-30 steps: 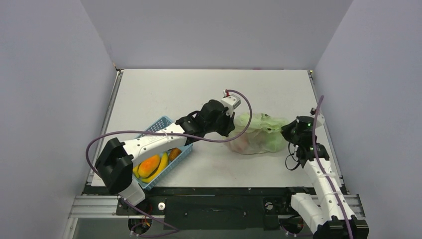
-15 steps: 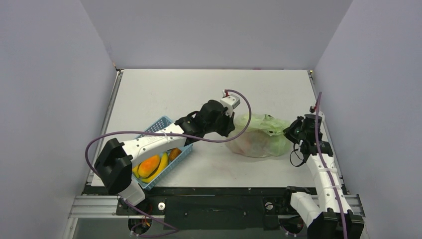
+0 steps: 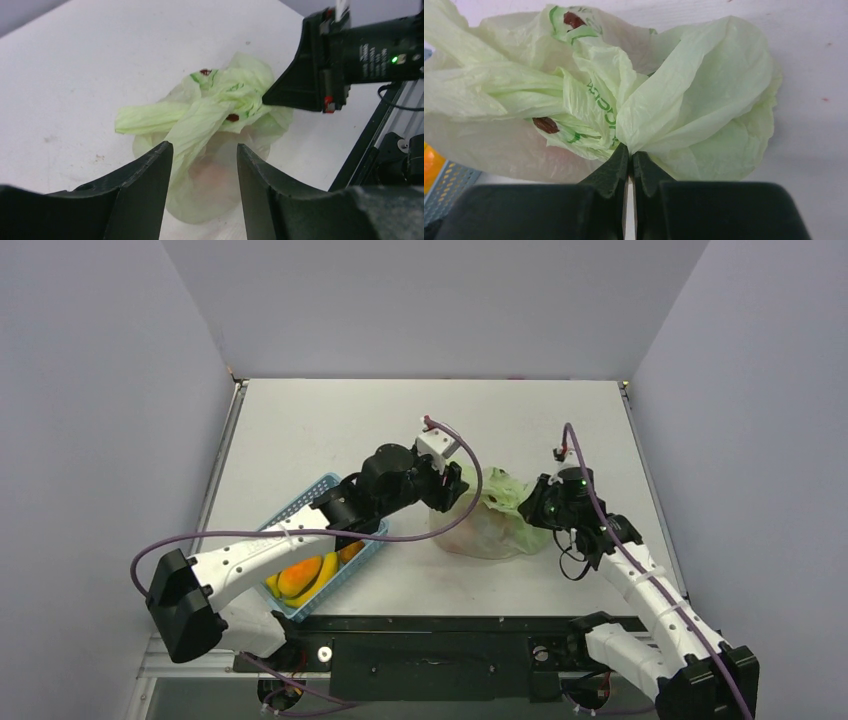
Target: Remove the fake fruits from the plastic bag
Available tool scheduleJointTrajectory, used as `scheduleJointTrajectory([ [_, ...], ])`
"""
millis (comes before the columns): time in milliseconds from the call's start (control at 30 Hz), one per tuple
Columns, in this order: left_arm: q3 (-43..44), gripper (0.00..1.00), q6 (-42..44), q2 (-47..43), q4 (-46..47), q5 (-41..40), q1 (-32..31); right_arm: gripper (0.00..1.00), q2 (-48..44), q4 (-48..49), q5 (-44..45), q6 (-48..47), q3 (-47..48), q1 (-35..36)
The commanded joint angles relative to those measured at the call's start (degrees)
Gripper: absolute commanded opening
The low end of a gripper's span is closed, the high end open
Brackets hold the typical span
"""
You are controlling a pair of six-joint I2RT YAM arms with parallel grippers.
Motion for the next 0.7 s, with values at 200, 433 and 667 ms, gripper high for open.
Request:
scheduleJointTrajectory([
  [200, 7.9, 0.48, 4.0, 7.0, -3.7, -3.8, -0.9, 0.00, 2.0, 2.6, 0.6, -0.1, 2.2, 12.6],
  [433, 10.2, 0.73, 6.1, 11.1, -7.2, -2.0, -1.5, 0.00, 1.6, 2.3, 0.6, 0.2, 2.5, 13.7],
  [667, 9.8, 0.86, 8.9, 11.3, -9.2, -5.1, -5.1, 0.00, -2.9, -1.7, 9.2, -0.6, 2.4, 13.6],
])
